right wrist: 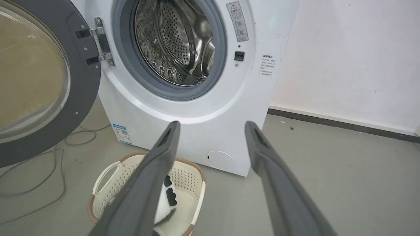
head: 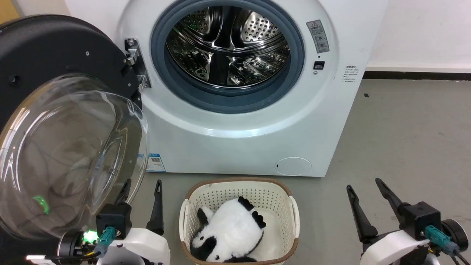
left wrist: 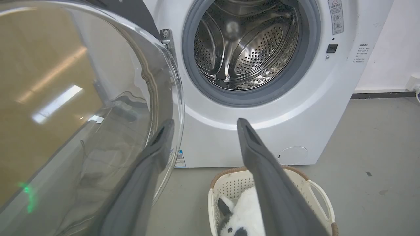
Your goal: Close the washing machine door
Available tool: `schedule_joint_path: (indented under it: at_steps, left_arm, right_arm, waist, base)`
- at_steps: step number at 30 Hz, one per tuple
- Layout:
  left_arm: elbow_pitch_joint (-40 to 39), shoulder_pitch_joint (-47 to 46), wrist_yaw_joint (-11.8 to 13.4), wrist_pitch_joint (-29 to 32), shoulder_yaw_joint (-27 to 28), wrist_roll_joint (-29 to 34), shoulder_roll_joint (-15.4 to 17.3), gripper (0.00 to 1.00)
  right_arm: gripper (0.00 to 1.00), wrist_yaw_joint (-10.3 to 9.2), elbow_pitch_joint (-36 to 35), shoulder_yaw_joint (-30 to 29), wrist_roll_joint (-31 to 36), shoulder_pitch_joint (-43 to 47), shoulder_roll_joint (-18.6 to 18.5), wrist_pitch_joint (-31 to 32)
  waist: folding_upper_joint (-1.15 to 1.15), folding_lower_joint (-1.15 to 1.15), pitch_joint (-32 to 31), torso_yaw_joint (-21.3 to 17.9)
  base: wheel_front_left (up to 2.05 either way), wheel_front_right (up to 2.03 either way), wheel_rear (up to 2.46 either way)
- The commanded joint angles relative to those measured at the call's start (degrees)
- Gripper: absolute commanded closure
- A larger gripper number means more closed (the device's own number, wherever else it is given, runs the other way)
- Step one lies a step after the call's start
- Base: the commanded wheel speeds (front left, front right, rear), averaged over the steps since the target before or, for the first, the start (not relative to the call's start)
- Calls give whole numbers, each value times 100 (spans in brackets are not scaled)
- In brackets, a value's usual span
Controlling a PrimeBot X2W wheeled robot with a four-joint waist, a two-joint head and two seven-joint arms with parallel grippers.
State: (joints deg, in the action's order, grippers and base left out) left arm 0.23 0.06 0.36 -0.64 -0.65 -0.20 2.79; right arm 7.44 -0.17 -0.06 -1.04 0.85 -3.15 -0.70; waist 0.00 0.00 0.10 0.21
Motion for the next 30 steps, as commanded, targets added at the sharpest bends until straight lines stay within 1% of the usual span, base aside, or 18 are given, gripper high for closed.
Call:
schedule_joint_path:
  at_steps: [1, 13, 30]
  left_arm:
    - [-24, 31, 14, -59, -4, -56, 1, 0]
    - [-69, 92, 8, -202, -31, -104, 2, 0]
    - [-175, 191, 0, -405, -49, -164, 3, 0]
  right_arm:
    - [0, 0, -18, -7, -31, 27, 2, -59]
    - [0, 1, -73, 10, -29, 67, 5, -202]
    - [0, 1, -130, 56, -106, 142, 8, -405]
  waist:
    - [0, 0, 1, 11]
    - [0, 0, -11, 200]
    - [0, 0, -56, 717]
  base:
    - [0, 0, 0]
    - [0, 0, 0]
    - [0, 0, 0]
